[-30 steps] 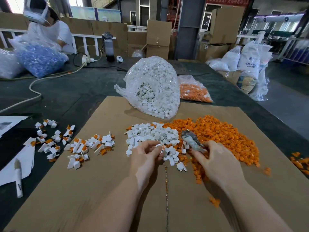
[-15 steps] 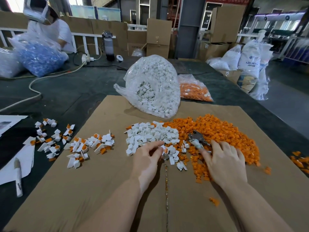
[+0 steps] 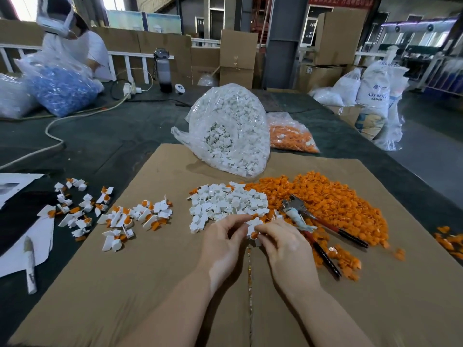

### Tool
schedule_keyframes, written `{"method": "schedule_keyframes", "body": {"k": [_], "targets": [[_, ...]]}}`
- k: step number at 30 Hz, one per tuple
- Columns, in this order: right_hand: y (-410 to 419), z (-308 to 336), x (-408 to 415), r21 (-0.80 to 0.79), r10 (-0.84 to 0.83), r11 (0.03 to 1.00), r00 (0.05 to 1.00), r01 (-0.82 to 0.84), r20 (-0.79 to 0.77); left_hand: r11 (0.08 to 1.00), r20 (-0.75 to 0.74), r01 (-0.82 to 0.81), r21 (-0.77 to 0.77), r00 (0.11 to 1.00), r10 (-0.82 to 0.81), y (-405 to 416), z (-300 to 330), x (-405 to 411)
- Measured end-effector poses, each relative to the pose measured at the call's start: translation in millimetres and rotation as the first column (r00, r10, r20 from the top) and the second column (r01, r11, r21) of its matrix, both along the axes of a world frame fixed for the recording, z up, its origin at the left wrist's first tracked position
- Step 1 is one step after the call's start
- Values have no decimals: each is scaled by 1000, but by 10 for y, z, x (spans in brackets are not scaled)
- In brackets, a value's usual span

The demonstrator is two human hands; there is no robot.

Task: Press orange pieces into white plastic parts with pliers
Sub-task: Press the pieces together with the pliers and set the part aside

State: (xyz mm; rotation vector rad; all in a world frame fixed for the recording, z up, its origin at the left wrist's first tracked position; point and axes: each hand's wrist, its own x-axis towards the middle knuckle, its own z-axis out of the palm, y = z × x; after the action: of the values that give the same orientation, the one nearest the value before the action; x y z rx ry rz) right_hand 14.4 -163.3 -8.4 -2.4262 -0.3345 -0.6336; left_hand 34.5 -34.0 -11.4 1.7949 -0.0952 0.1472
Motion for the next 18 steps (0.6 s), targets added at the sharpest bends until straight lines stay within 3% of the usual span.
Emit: {"method": "schedule_keyframes", "body": {"k": [5,12,18], "targets": [[49,-67,-7,32,-26,999,999,25,38,995,-35,97,13,995,-96,4,-7,-44],[42,-93,-30,55,-107,993,989,102,98,990,1,60,125,998,-60,-22,-20,-33],[35,-82,-44,8,-34,999,991,33,127,982,36,61,180,997,-69,-20,-45,-15]]}}
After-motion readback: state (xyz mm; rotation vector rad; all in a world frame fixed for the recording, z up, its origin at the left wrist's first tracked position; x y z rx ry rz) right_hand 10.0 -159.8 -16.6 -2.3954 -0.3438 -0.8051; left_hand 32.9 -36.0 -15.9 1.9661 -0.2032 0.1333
